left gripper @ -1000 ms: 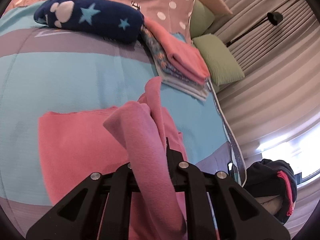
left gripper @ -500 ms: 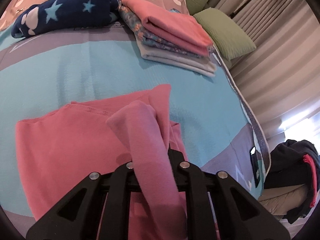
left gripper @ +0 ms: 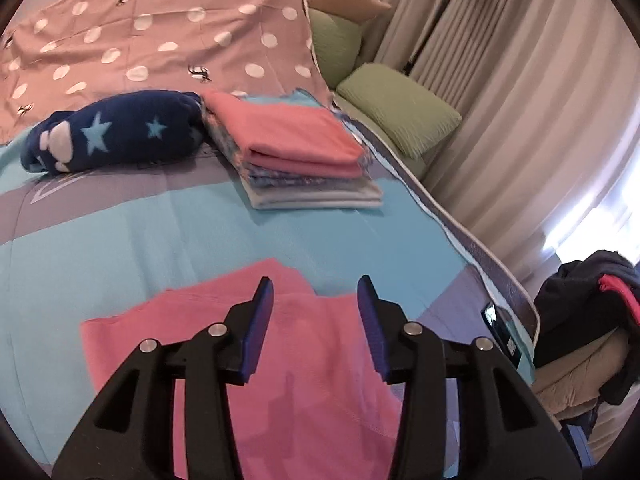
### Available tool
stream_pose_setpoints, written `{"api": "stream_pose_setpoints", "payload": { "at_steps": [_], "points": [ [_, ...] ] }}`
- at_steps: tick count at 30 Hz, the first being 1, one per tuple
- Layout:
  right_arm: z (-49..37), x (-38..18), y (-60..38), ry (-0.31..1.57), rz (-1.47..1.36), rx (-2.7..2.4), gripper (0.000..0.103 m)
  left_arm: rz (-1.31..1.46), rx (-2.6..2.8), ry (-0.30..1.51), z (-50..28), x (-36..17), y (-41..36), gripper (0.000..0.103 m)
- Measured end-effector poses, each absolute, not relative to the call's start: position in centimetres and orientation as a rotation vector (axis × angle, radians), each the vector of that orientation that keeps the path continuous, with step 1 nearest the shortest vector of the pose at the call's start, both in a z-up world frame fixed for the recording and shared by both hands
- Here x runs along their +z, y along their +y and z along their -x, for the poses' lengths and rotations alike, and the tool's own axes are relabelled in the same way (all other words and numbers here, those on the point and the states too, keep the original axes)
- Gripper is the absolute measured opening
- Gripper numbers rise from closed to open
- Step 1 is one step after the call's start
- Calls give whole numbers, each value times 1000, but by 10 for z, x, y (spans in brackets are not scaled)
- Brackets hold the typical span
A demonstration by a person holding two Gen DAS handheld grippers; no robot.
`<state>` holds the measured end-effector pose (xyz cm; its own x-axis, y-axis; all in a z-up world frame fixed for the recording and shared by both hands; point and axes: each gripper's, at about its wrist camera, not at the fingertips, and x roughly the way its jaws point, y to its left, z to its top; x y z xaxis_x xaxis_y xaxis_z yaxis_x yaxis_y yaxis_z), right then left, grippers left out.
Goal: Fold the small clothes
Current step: 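Release the shirt edge and open the left gripper above the folded shirt, then lower both open grippers onto the folded pink shirt's sides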
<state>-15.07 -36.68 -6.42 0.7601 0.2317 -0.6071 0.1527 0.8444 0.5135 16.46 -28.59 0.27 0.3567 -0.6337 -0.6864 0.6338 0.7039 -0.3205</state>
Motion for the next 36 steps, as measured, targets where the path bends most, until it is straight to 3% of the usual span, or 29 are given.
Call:
{"api": "stream_pose_setpoints", "payload": {
  "at_steps": [15, 18, 20, 21, 24, 32, 34, 36],
  "points": [
    [139, -28, -354, 640, -485, 191, 16, -65, -739, 926, -101, -42, -179, 44],
    [122, -38, -344, 702, -466, 205, 16, -63, -750, 920, -78, -45, -161, 45],
    [111, -56, -343, 802, -429, 127, 14, -76, -747, 926, -65, -53, -152, 49],
    [107, -68, -344, 839, -418, 94, 8, -91, -736, 929, -61, -59, -151, 51],
    [112, -69, -344, 801, -408, 103, 8, -89, -704, 981, -63, -91, -139, 61],
    [111, -46, -345, 772, -372, 102, 24, -26, -745, 971, -58, -83, -128, 60],
    [108, -39, -351, 756, -367, 73, 45, -4, -760, 977, -56, -84, -125, 60],
    [104, -34, -356, 748, -354, 41, 50, 17, -767, 983, -59, -85, -122, 60]
  ]
}}
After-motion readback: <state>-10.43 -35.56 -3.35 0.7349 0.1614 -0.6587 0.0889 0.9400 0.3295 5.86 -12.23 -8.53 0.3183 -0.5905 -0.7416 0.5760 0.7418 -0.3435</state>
